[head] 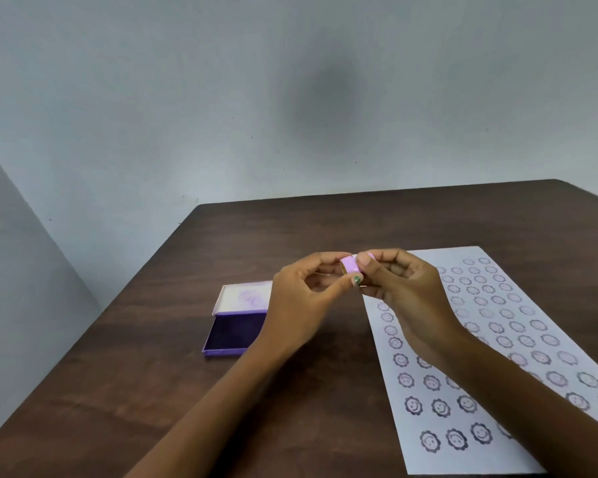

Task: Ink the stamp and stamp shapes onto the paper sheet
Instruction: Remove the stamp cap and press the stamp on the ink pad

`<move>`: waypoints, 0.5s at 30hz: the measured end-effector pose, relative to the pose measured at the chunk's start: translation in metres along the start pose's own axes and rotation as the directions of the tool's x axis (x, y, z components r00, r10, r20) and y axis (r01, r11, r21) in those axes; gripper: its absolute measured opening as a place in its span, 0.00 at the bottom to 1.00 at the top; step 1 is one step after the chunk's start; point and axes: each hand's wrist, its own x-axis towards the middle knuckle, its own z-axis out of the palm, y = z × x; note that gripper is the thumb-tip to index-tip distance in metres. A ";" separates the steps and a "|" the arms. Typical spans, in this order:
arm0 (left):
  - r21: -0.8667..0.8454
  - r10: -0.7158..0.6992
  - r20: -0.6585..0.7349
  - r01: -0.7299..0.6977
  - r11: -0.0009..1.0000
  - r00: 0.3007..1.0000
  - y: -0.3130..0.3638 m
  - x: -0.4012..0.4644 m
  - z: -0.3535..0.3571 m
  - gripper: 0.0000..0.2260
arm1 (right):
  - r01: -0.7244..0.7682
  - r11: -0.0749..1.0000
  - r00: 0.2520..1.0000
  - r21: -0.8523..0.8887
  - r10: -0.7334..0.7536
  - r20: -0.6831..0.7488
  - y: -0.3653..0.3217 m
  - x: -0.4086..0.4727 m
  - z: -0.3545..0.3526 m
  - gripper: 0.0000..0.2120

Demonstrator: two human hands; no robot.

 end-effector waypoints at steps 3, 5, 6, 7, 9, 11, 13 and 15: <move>-0.020 -0.036 -0.001 0.036 0.999 0.999 0.002 -0.002 0.001 0.12 | -0.006 1.000 1.000 0.017 0.006 -0.014 0.001 -0.001 -0.001 0.11; 0.000 -0.045 0.002 0.045 0.999 0.999 0.002 -0.001 0.000 0.13 | -0.013 1.000 1.000 0.026 0.014 -0.020 0.002 -0.001 -0.002 0.10; 0.009 -0.047 0.002 0.047 0.999 0.999 0.002 -0.001 -0.001 0.14 | -0.019 0.999 1.000 0.036 0.020 -0.019 0.002 -0.001 -0.001 0.10; 0.011 -0.046 0.001 0.046 0.999 0.999 0.002 -0.001 -0.001 0.14 | -0.022 0.999 1.000 0.050 0.023 -0.017 0.002 -0.001 -0.001 0.11; 0.004 -0.052 0.000 0.052 0.999 0.999 0.003 -0.001 -0.001 0.14 | -0.014 0.998 1.000 0.067 0.015 -0.019 0.002 -0.001 0.000 0.11; -0.016 -0.067 0.005 0.067 0.998 0.998 0.004 -0.001 0.000 0.14 | 0.005 0.998 1.000 0.062 -0.003 -0.027 0.002 -0.001 0.000 0.11; -0.044 -0.095 0.009 0.096 0.994 0.995 0.004 -0.001 0.000 0.12 | 0.023 0.999 0.999 0.035 -0.022 -0.035 0.001 -0.002 0.001 0.10; -0.078 -0.136 0.007 0.136 0.988 0.991 0.004 0.000 0.000 0.13 | 0.060 0.998 0.996 -0.008 -0.060 -0.061 -0.001 -0.001 0.001 0.10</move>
